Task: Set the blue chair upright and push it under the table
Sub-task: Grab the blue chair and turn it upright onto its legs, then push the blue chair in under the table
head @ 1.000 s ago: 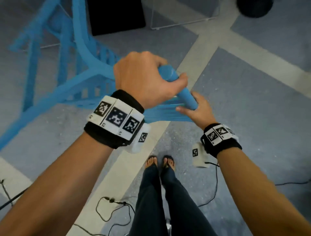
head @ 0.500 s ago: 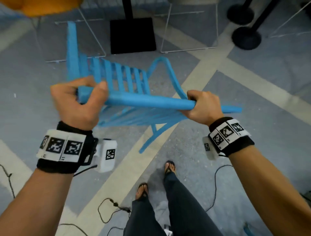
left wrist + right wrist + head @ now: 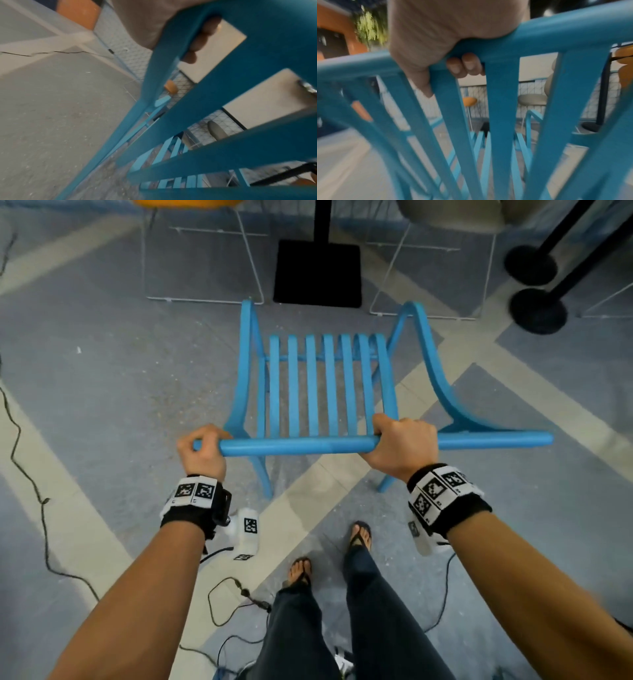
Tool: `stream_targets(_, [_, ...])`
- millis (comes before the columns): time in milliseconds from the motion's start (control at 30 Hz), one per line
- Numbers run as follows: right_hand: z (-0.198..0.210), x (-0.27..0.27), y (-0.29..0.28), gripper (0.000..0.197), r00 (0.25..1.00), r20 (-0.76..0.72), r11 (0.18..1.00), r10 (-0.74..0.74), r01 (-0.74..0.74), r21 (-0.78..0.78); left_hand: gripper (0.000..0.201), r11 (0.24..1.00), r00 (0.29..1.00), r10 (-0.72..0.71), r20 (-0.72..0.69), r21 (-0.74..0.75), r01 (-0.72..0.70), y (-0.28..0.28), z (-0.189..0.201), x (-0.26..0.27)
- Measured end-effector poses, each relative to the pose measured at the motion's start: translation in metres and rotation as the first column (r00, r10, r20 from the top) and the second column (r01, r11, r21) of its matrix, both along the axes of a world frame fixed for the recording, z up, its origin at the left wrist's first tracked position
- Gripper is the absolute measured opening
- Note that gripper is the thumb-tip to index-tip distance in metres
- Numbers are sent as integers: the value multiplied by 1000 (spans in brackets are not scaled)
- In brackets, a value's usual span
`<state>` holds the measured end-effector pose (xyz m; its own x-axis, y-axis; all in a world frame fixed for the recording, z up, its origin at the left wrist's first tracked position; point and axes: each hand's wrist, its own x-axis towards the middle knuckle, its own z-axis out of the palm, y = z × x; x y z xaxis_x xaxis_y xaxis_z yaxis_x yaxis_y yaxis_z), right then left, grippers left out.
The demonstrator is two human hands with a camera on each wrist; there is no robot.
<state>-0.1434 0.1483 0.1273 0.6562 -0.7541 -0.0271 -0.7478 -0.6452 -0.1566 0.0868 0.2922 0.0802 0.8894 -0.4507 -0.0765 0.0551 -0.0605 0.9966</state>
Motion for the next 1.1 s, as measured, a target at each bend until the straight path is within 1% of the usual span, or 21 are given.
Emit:
stream_targets(67, [-9,-1,5,41,1000,6,1000,-13,13,-10,26,1000,1000,-29,-11,2,29,-1,-4,1])
stream_targets(133, [-9,-1,6,43,1000,25,999,-18,19,-28,28,999,999,-51,-11,-2,51,-6,-5,3])
stream_targets(200, [-6,-1,5,42,999,47,1000,-4,6,-26,29,999,999,-38,7,6,38,-10,-7,6])
stream_targets(233, [-5,-3,4,40,998,62,1000,6,-4,-21,27,999,999,-15,50,47,13,-9,-7,7])
stream_targets(267, [-5,-8,2,39,996,84,1000,17,-16,-14,27,992,990,17,140,120,-34,-8,-5,6])
stream_targets(300, [-5,-14,1,38,993,116,1000,24,-24,-6,28,968,954,42,298,225,-113,-6,-2,4])
stream_targets(333, [-7,-22,0,38,987,157,1000,27,-28,2,27,923,883,15,468,332,-192,-5,1,0])
stream_targets(367, [-7,-29,-3,39,980,197,999,32,-33,1,23,884,791,-65,609,403,-238,-7,4,-7])
stream_targets(400, [-8,-36,-5,42,974,222,999,33,-32,-9,20,854,687,-185,703,460,-241,-10,5,-16])
stream_targets(433, [-9,-43,-7,45,973,228,999,20,-14,-30,22,823,592,-322,739,527,-211,-15,8,-27])
stream_targets(467, [-11,-47,-11,48,975,220,998,-14,27,-56,27,777,521,-444,729,603,-183,-21,11,-37])
stream_targets(500, [-13,-50,-15,51,976,205,993,-67,85,-82,34,729,488,-529,694,666,-157,-27,14,-44])
stream_targets(533, [-16,-51,-18,55,974,188,983,-126,148,-107,39,695,476,-581,660,707,-132,-32,20,-50])
stream_targets(567, [-18,-50,-22,56,970,171,972,-174,198,-130,42,680,473,-601,644,723,-121,-36,23,-52])
stream_targets(633, [-21,-46,-27,52,961,150,953,-233,257,-161,43,686,447,-602,662,715,-134,-39,28,-53])
stream_targets(733, [-23,-41,-30,46,961,146,948,-236,261,-182,41,696,404,-599,691,699,-165,-42,28,-50])
stream_targets(800, [-22,-35,-37,45,962,159,949,-224,252,-188,42,678,408,-615,675,717,-162,-50,27,-43])
stream_targets(900, [-21,-17,-58,43,957,193,948,-215,252,-195,45,664,432,-617,658,730,-164,-73,25,-23])
stream_targets(967, [-20,-1,-76,43,955,204,946,-213,254,-203,46,669,448,-604,659,725,-164,-93,26,-8])
stream_targets(1100, [-20,33,-120,44,956,203,943,-211,254,-216,45,703,444,-576,686,693,-159,-140,30,26])
